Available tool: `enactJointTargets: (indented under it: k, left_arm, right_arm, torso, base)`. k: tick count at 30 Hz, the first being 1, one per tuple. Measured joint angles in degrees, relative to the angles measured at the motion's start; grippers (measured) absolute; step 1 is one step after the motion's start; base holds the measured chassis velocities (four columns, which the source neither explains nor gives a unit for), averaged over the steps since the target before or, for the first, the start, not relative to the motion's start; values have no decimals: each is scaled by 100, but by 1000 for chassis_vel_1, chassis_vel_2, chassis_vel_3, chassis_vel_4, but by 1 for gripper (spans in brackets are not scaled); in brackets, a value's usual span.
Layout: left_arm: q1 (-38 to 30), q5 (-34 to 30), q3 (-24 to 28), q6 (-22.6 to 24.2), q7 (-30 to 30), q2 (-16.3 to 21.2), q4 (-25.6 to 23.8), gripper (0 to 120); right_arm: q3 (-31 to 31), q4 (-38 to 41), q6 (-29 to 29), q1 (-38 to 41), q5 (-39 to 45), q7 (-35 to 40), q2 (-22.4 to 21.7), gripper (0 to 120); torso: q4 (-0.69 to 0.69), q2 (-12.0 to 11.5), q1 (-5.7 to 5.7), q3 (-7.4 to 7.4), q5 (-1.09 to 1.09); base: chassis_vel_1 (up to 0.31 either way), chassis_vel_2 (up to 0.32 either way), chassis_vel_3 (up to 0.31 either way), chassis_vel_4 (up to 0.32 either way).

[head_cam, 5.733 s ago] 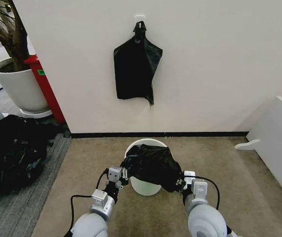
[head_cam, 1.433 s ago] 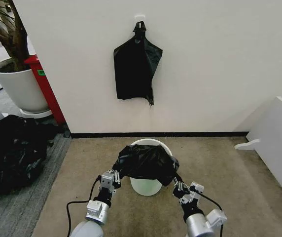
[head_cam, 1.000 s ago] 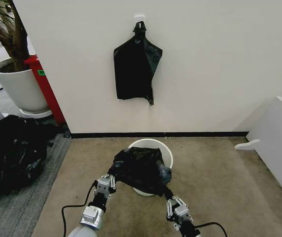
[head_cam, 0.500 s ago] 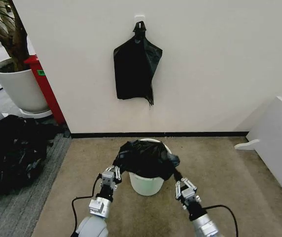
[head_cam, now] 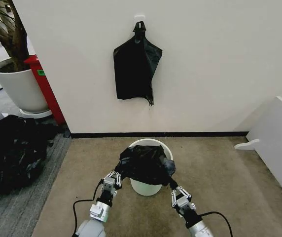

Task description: Place the garbage bag over the trash bin.

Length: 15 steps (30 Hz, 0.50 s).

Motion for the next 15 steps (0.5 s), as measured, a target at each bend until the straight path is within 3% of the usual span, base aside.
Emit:
enactJointTargets:
  k: [15]
  left_arm:
    - [-50, 414, 29, 58, -231, -189, 553, 0]
  right_arm:
    - [577, -824, 391, 227, -1131, -491, 36, 0]
  torso:
    - [0, 0, 0, 0, 0]
  base:
    - [0, 0, 0, 0]
